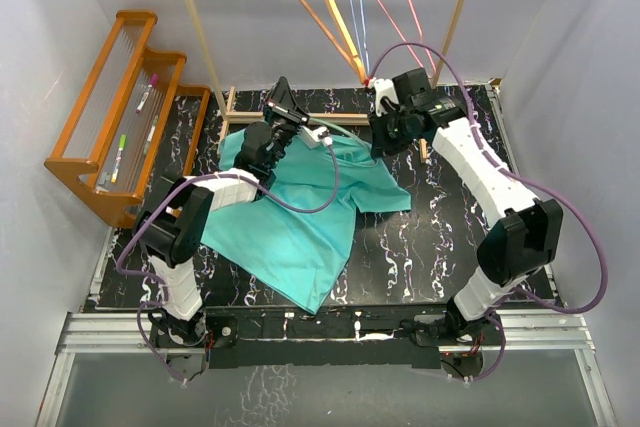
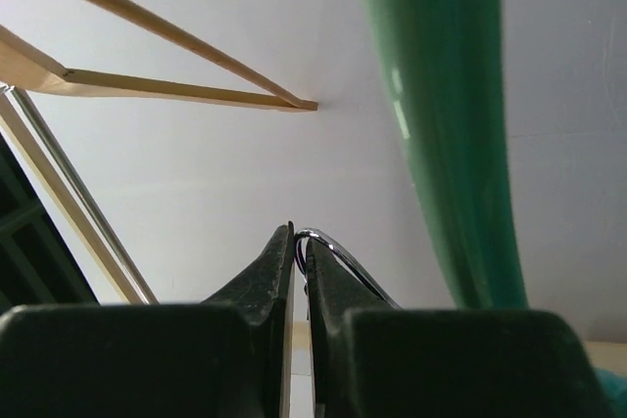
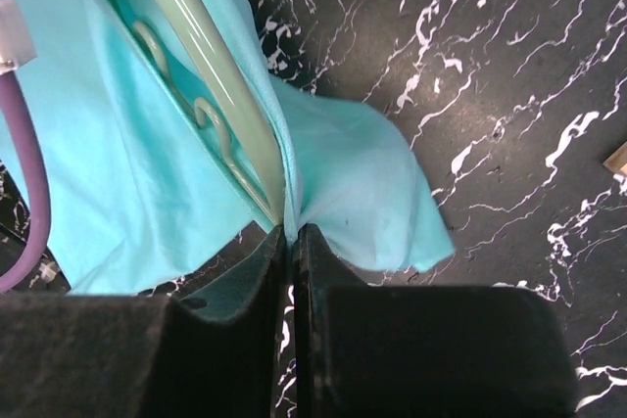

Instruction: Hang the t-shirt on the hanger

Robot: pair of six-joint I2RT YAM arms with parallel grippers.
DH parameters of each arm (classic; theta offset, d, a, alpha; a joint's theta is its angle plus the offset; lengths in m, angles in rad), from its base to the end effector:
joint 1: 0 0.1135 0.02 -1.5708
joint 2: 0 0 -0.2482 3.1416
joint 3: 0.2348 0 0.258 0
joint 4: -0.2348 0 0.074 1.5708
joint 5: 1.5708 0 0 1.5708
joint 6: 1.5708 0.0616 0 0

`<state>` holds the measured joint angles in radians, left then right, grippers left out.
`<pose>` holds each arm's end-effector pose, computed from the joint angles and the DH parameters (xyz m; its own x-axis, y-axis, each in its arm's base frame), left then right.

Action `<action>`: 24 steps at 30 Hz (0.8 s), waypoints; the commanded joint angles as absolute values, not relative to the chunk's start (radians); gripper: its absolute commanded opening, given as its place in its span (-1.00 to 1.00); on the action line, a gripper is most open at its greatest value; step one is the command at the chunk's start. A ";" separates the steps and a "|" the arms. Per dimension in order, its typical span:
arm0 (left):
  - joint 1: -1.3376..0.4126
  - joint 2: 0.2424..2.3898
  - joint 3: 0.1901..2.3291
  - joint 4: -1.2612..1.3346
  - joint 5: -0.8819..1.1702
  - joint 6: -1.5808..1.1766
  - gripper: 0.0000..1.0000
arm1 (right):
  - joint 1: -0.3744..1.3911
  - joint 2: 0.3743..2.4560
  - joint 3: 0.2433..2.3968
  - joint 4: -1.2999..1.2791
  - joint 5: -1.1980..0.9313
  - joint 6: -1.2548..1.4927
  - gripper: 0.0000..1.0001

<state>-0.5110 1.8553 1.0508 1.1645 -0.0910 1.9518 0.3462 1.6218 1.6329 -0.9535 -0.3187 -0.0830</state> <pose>0.3809 -0.2072 0.2602 0.2690 0.9090 0.3183 -0.4388 -0.1785 0.8807 0.3328 0.1406 0.3170 -0.7173 -0.3424 -0.6068 -0.5569 0.8052 0.2039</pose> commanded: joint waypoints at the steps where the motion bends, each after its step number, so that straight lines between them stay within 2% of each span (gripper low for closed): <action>1: -0.556 1.785 1.033 1.106 -0.119 2.036 -1.00 | 0.408 1.647 1.687 -0.910 -0.269 -0.032 -0.84; 24: -0.778 1.613 0.972 0.895 -0.234 2.014 -1.00 | 0.445 1.706 1.642 -0.765 -0.152 0.092 -0.84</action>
<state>-0.6857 1.6764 1.0142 0.9771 -0.2970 2.0151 0.4294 1.7245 1.6180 -0.9920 -0.1139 0.0341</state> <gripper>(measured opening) 0.020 0.088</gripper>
